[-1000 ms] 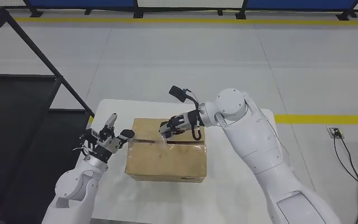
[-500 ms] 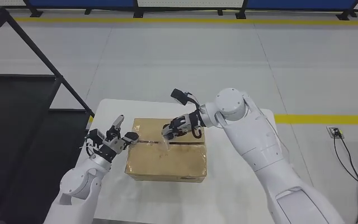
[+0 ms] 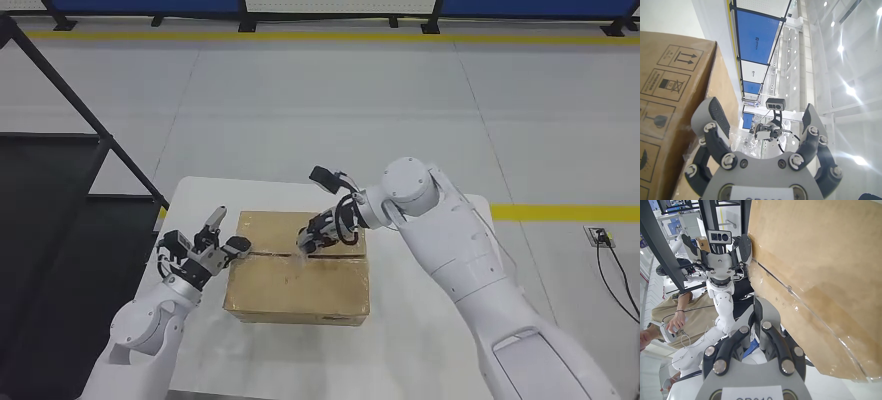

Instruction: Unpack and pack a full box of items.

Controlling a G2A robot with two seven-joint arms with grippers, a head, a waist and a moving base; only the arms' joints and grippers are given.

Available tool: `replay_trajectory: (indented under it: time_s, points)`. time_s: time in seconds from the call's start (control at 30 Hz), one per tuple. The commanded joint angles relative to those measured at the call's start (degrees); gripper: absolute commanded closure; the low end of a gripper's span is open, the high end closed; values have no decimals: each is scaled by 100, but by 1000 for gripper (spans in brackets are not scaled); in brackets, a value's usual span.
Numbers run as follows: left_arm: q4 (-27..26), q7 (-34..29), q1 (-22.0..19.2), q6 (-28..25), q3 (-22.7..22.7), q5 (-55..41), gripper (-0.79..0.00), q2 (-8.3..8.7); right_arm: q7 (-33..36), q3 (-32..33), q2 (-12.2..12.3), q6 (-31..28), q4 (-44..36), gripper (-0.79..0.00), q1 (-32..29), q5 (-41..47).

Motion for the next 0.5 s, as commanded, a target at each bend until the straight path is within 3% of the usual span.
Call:
replay_trajectory:
  time_s: [0.0,0.1,0.27,0.47]
  points:
    - [10,-2,2,0,10,18,-785,1,0,-35,-6,20,49,-225,26,-8]
    - [21,-10,2,3,16,21,-785,2,-16,-65,-8,32,119,-348,53,-6]
    - [31,-17,-5,20,24,43,-785,6,-86,-60,16,60,164,-326,76,-19]
    - [47,-25,-21,27,56,40,-785,4,-171,-7,72,58,79,-357,43,-27]
